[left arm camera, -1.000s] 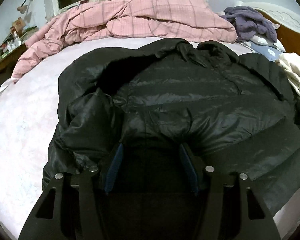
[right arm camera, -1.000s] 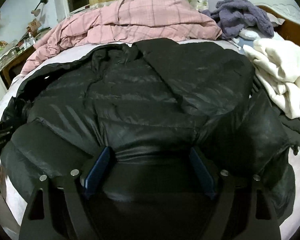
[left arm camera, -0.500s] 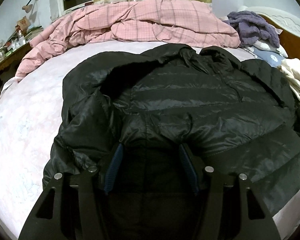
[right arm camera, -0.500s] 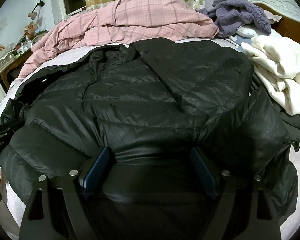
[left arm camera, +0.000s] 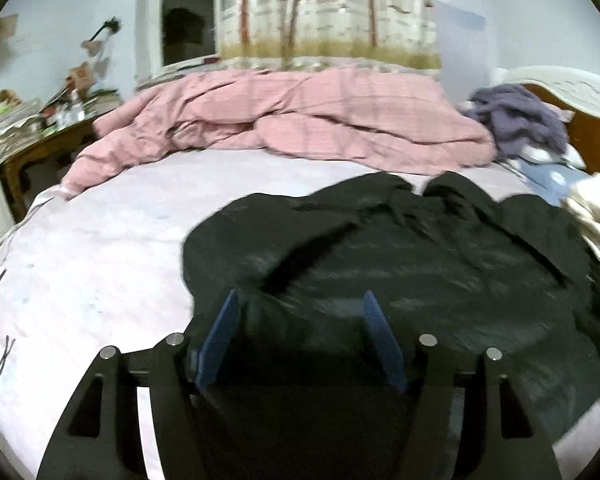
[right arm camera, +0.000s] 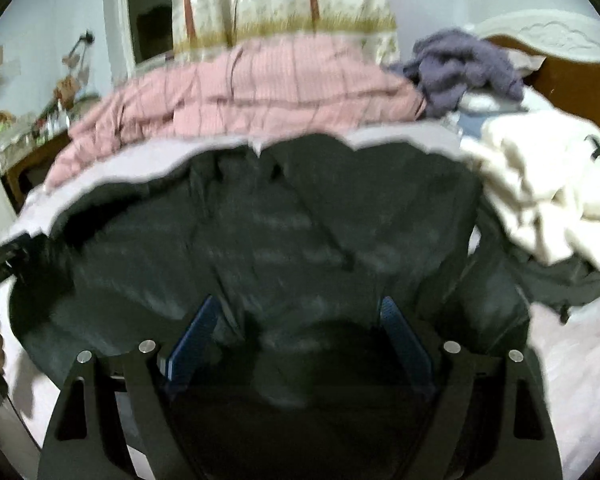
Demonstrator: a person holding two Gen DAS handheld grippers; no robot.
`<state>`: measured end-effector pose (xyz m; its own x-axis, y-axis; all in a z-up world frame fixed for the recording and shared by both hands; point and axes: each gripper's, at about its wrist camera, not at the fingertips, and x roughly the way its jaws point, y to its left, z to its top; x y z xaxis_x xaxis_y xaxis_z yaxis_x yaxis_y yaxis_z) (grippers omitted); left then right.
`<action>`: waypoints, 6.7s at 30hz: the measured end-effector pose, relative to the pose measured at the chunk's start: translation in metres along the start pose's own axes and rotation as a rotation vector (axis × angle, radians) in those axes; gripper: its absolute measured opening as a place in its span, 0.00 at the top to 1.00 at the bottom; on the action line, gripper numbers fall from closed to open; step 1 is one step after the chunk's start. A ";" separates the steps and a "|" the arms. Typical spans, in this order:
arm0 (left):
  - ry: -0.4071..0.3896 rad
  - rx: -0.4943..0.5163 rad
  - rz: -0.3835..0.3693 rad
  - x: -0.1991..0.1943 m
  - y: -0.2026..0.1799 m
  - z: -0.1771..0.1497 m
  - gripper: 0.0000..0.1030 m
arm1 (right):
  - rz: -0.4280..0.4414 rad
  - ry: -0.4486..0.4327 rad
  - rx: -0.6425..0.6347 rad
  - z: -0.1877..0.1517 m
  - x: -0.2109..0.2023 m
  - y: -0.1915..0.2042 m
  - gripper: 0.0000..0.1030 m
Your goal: Fold large clothes
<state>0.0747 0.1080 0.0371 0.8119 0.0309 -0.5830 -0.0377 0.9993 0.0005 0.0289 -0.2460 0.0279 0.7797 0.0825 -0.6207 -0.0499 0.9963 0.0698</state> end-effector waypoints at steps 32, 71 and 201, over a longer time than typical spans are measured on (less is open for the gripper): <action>0.299 -0.216 0.109 0.100 0.063 -0.015 0.38 | 0.203 0.359 0.292 0.192 0.336 0.121 0.48; 0.142 -0.221 -0.130 0.055 0.091 0.033 0.52 | -0.117 -0.045 0.173 0.109 0.047 -0.020 0.42; 0.323 0.058 -0.093 0.110 -0.028 -0.009 0.44 | -0.026 0.330 0.016 0.146 0.172 0.007 0.43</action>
<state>0.1597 0.0836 -0.0345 0.5838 -0.0594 -0.8098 0.0684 0.9974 -0.0238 0.2542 -0.2277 0.0357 0.5361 0.0628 -0.8418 -0.0208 0.9979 0.0612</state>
